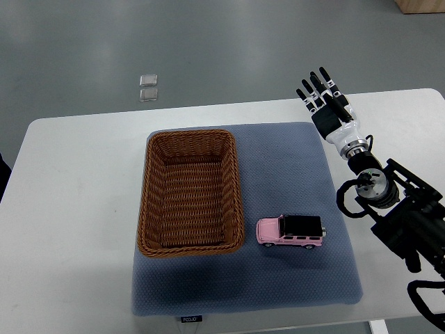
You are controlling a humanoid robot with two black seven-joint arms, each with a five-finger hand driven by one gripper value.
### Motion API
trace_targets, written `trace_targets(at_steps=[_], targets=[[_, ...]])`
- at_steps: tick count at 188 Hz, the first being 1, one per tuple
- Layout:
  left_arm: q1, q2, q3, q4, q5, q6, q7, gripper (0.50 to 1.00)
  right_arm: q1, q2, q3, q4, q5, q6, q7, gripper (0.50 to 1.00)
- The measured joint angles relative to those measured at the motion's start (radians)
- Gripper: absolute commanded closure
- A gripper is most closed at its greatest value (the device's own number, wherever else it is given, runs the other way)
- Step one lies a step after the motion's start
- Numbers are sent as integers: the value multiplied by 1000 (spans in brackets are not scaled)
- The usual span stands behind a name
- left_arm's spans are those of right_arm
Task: Place pink car in brown basket
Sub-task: 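Move the right hand over the pink toy car, fingers open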
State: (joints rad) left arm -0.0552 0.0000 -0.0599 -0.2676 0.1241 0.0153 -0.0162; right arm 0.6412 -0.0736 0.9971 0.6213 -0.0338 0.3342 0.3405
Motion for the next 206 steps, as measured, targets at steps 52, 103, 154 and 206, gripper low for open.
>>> trace_targets(at_steps=[52, 103, 154, 206], targets=[[0, 0, -1, -1, 0, 0, -1, 500, 7, -8, -18, 2, -17, 11, -6, 583], [-2, 0, -2, -2, 0, -1, -1, 500, 137, -167, -269, 68, -397, 67, -63, 583], [-2, 0, 0, -2, 2, -3, -1, 500, 353, -494, -612, 443, -837, 177, -162, 583], [-5, 0, 0, -4, 4, -3, -1, 500, 451, -676, -851, 744, -905, 179, -297, 583]])
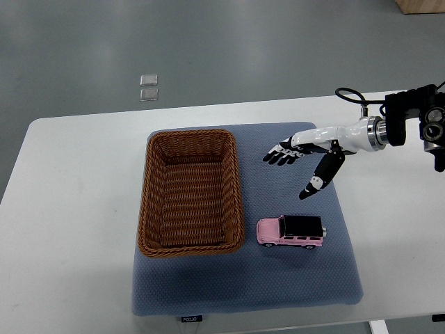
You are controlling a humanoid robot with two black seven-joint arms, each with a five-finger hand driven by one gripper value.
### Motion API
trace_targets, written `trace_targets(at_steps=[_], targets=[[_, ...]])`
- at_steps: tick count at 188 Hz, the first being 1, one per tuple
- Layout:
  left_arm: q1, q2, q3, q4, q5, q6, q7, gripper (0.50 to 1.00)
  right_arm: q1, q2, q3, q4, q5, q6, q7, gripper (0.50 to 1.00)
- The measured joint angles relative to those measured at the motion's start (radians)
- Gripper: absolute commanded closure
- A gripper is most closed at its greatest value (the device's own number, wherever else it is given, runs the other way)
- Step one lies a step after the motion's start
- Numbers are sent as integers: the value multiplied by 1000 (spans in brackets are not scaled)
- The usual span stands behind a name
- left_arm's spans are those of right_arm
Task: Place pink car in brown basket
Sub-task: 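Move the right hand over the pink toy car, fingers open, then lower the right hand onto the pink car and close fingers around it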
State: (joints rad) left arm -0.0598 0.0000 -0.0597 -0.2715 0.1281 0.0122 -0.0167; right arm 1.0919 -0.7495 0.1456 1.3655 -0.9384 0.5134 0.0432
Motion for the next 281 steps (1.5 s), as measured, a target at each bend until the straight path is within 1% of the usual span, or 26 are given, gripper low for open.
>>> trace_targets(at_steps=[47, 77, 139, 187, 213, 221, 226, 228, 231, 238, 239, 240, 241, 242, 243, 244, 245, 246, 247, 252, 253, 262, 265, 267, 276, 281], targets=[[0, 0, 0, 0, 0, 0, 1, 500, -92, -81, -9, 99, -1, -44, -15, 583], [0, 0, 0, 0, -1, 0, 1, 500, -136, -96, -9, 134, -1, -92, -16, 585], [0, 0, 0, 1, -2, 0, 1, 500, -245, -70, -1, 138, -6, -210, -16, 587], [0, 0, 0, 2, -3, 0, 1, 500, -295, -28, 9, 133, -15, -284, -11, 591], [0, 0, 0, 2, -3, 0, 1, 500, -315, -7, 10, 122, -28, -307, -8, 601], [0, 0, 0, 2, -3, 0, 1, 500, -319, -1, 10, 118, -31, -313, -6, 624], [0, 0, 0, 2, -3, 0, 1, 500, -321, 2, 10, 116, -32, -316, -5, 664], [0, 0, 0, 2, -3, 0, 1, 500, -322, 3, 10, 115, -33, -318, -5, 664], [0, 0, 0, 2, -3, 0, 1, 500, -323, 5, 10, 113, -35, -320, -4, 693], [0, 0, 0, 2, -3, 0, 1, 500, -326, 9, 10, 109, -40, -325, -3, 722], [0, 0, 0, 2, -3, 0, 1, 500, -326, 10, 10, 108, -40, -325, -3, 736], [0, 0, 0, 2, -3, 0, 1, 500, -326, 10, 10, 108, -41, -326, -3, 736], [0, 0, 0, 2, -3, 0, 1, 500, -327, 11, 10, 107, -42, -326, -3, 754], [0, 0, 0, 2, -3, 0, 1, 500, -327, 11, 10, 107, -43, -327, -3, 754], [0, 0, 0, 2, -3, 0, 1, 500, -328, 12, 10, 107, -44, -327, -3, 773], [0, 0, 0, 2, -3, 0, 1, 500, -328, 12, 10, 106, -45, -327, -2, 773], [0, 0, 0, 2, -3, 0, 1, 500, -328, 12, 10, 106, -46, -328, -2, 791], [0, 0, 0, 2, -3, 0, 1, 500, -329, 13, 10, 105, -47, -328, -2, 791], [0, 0, 0, 2, -3, 0, 1, 500, -329, 13, 10, 105, -48, -328, -2, 809], [0, 0, 0, 2, -3, 0, 1, 500, -333, 15, 10, 102, -56, -330, -1, 842], [0, 0, 0, 2, -3, 0, 1, 500, -333, 15, 10, 102, -57, -330, 0, 858], [0, 0, 0, 2, -2, 0, 1, 500, -338, 18, 10, 98, -72, -332, 5, 908], [0, 0, 0, 2, -2, 0, 1, 500, -339, 20, 10, 96, -77, -332, 8, 940], [0, 0, 0, 2, -2, 0, 1, 500, -340, 20, 10, 96, -80, -332, 10, 940], [0, 0, 0, 2, -2, 0, 1, 500, -343, 24, 10, 92, -97, -332, 18, 1000], [0, 0, 0, 2, -2, 0, 1, 500, -345, 24, 10, 90, -106, -332, 23, 1000]])
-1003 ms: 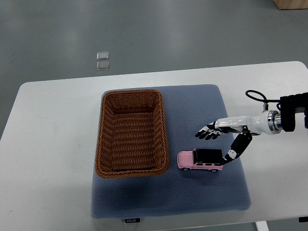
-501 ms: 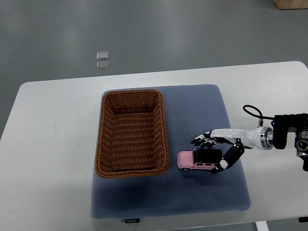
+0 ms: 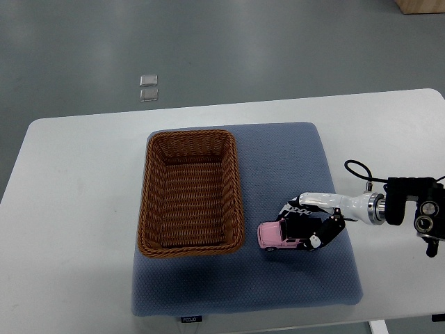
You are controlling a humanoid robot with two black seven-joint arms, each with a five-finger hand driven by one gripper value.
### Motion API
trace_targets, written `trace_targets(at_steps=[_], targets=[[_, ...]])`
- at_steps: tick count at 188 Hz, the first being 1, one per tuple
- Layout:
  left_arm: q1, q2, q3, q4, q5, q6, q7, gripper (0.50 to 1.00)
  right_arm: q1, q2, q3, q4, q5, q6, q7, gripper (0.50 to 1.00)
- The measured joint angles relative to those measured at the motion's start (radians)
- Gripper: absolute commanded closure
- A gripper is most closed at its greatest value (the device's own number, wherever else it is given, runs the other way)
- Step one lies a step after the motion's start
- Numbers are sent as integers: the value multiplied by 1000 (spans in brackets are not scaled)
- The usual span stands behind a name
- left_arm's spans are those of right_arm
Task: Place pink car in brown basket
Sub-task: 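Lower the right hand onto the pink car and close fingers around it, then lift the car with the right hand and carry it over the basket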
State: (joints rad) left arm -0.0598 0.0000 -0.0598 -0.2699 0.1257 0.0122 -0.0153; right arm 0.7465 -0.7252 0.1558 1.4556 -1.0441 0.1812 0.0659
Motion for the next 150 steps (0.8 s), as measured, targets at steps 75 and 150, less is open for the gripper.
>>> trace_targets(at_steps=[75, 150], targets=[[0, 0, 1, 0, 0, 0, 0, 500, 46, -73, 49, 1, -6, 15, 33, 1000], [0, 0, 0, -1, 2, 0, 0, 500, 339, -96, 55, -6, 87, 89, 28, 1000]])
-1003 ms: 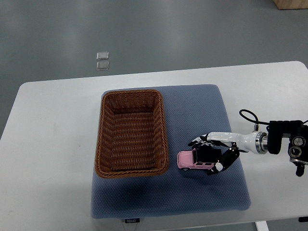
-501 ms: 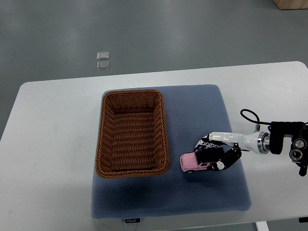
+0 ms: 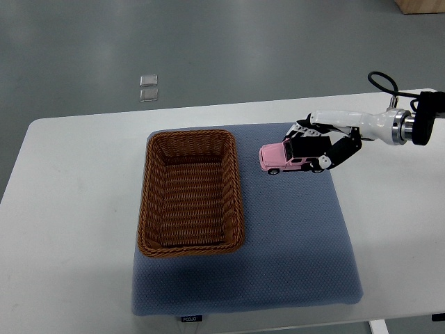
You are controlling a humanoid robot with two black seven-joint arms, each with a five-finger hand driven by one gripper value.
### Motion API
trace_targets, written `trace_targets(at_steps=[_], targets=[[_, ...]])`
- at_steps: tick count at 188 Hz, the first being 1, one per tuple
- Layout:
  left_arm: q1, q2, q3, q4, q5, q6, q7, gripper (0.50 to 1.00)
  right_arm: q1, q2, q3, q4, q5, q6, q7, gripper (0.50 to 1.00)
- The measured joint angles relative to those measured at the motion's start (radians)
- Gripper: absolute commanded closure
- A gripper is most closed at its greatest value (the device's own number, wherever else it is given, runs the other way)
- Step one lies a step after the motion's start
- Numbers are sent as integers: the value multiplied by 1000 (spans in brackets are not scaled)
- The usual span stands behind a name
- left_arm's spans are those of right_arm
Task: Place pink car in brown basket
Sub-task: 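Lift the car with the right hand and carry it over the basket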
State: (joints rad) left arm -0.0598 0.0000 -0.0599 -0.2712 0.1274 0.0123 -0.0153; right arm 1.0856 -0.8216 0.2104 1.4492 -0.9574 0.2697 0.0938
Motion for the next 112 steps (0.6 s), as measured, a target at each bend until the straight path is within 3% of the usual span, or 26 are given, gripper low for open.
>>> trace_targets(at_steps=[43, 85, 112], targets=[[0, 0, 0, 0, 1, 0, 0, 500, 130, 250, -110, -163, 25, 3, -3, 1000], [0, 0, 1, -1, 2, 0, 0, 500, 138, 506, -161, -342, 16, -5, -2, 1000], [0, 0, 2, -3, 2, 0, 0, 500, 126, 605, -192, -418, 7, -14, -1, 1000]])
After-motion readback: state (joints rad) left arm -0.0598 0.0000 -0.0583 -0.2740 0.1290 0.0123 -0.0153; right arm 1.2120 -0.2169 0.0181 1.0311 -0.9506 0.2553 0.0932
